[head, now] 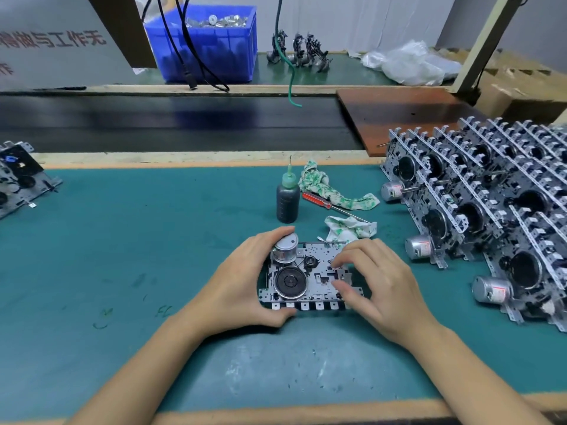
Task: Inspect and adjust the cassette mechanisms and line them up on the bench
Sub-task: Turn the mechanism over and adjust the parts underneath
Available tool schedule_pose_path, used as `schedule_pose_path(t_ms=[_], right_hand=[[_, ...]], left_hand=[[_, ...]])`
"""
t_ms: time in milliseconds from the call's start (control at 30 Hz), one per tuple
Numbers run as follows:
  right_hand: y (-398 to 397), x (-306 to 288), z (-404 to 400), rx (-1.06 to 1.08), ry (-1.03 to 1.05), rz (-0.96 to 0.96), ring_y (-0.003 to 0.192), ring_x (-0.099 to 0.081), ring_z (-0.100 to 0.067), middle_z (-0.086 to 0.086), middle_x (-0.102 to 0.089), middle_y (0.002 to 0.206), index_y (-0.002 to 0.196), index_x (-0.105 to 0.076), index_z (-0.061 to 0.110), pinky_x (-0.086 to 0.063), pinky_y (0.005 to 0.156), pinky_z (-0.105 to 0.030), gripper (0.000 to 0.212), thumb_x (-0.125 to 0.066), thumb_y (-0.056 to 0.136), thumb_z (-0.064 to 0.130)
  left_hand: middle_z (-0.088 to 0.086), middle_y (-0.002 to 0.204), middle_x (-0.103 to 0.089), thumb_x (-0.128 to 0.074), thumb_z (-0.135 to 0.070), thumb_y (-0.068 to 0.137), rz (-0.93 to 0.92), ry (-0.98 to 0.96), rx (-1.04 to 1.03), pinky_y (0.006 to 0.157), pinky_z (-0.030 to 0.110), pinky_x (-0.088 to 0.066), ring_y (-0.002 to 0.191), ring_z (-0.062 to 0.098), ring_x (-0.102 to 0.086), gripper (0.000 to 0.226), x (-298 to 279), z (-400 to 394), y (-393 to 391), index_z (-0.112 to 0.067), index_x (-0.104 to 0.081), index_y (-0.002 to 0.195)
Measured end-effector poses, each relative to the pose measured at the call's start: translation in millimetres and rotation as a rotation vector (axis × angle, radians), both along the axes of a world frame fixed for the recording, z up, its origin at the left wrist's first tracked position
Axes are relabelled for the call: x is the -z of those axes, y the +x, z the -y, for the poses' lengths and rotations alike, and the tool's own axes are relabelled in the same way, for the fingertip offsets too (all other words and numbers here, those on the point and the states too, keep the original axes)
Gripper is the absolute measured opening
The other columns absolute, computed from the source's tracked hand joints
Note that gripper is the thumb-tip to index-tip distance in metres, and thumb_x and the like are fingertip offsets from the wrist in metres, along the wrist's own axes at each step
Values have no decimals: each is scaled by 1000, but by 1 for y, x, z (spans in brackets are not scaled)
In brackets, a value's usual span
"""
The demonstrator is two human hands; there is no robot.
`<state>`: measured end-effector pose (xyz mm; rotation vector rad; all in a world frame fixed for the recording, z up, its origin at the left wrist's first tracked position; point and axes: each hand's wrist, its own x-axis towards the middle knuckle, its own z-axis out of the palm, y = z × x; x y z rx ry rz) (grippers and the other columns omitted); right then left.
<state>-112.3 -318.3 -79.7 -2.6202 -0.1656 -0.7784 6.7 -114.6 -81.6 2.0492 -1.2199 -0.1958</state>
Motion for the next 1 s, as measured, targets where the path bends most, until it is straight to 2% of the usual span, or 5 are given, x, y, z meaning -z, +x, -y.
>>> schedule_pose_path(t_ms=[233,433,667,900,1000], right_hand=[[3,0,-1,73,134,-56,86,-47,-10,4,-57,92,91,-62,13,-39,73,-30,35,-40,92,39],[5,2,-2,147,322,-49,93,-44,2,20,-50,95,96,-59,20,-34,80,-12,33,-37,94,45],[5,-9,0,70,547,-260,120,-43,1,30,-46,121,120,-48,38,-33,97,-15,45,-46,81,59],[7,-25,3,-61,-77,-647,128,1,17,36,-12,137,144,4,49,16,98,0,113,-56,55,86],[16,-33,2,-38,-300,-662,129,-10,-3,17,-22,141,150,1,32,7,106,-11,124,-55,52,86]], left_hand=[[-41,134,-29,-81,-63,51,-71,18,54,103,6,-24,130,-8,-32,106,0,-3,6,-63,-18,135],[-38,136,-29,-82,-61,54,-84,13,63,104,8,-24,132,-3,-32,105,3,-4,6,-58,-19,138],[-36,139,-27,-85,-61,51,-76,33,80,107,15,-26,134,-2,-31,115,3,-4,7,-52,-16,143],[-40,135,-26,-80,-45,58,-32,26,65,107,22,-29,130,-5,-34,106,1,-2,5,-56,-14,141],[-40,134,-29,-79,-41,58,-40,12,75,105,21,-31,129,-4,-36,104,1,-2,4,-56,-16,140]])
